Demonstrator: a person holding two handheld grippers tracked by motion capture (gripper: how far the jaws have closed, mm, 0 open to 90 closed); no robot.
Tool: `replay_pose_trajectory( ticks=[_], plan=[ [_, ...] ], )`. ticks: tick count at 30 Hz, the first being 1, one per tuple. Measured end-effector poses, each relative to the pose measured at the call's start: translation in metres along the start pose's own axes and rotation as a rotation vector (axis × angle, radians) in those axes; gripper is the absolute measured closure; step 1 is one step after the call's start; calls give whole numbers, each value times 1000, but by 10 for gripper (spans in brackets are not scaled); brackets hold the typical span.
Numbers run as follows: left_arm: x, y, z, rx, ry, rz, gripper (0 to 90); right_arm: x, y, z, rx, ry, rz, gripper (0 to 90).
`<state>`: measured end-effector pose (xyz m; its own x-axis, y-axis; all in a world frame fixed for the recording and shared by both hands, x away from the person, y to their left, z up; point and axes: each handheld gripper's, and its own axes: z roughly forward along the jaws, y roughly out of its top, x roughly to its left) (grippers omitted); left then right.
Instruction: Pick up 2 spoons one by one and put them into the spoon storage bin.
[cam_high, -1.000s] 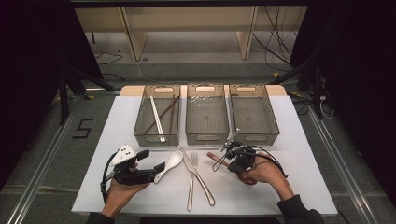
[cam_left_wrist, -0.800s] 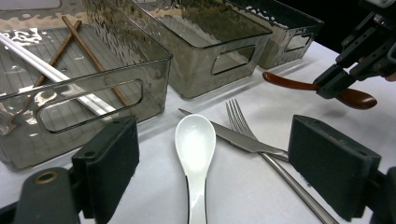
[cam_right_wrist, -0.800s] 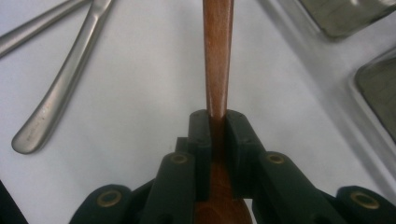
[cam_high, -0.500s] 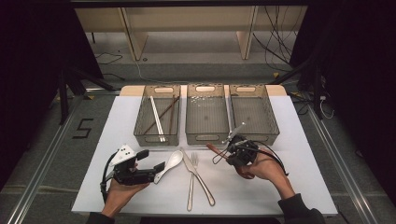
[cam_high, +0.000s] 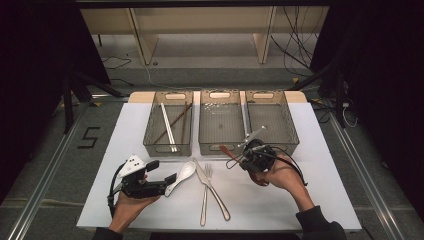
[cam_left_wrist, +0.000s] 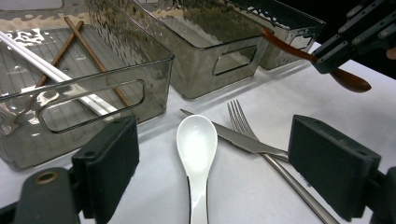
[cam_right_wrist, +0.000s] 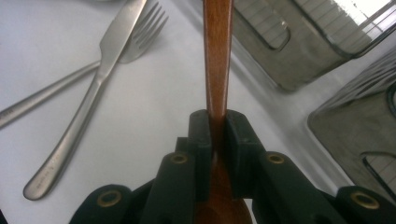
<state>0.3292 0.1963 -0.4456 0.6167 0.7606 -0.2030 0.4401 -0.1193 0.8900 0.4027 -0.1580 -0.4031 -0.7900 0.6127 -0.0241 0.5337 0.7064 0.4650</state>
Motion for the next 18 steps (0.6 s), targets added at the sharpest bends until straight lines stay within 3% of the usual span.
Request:
replay_pose_trajectory(
  ticks=[8, 18],
  plan=[
    [0, 0, 0, -1, 1, -1, 162, -2, 13, -7, -66, -9, 1, 822],
    [1, 0, 0, -7, 1, -5, 162, -10, 29, -13, -136, -23, 42, 821]
  ],
)
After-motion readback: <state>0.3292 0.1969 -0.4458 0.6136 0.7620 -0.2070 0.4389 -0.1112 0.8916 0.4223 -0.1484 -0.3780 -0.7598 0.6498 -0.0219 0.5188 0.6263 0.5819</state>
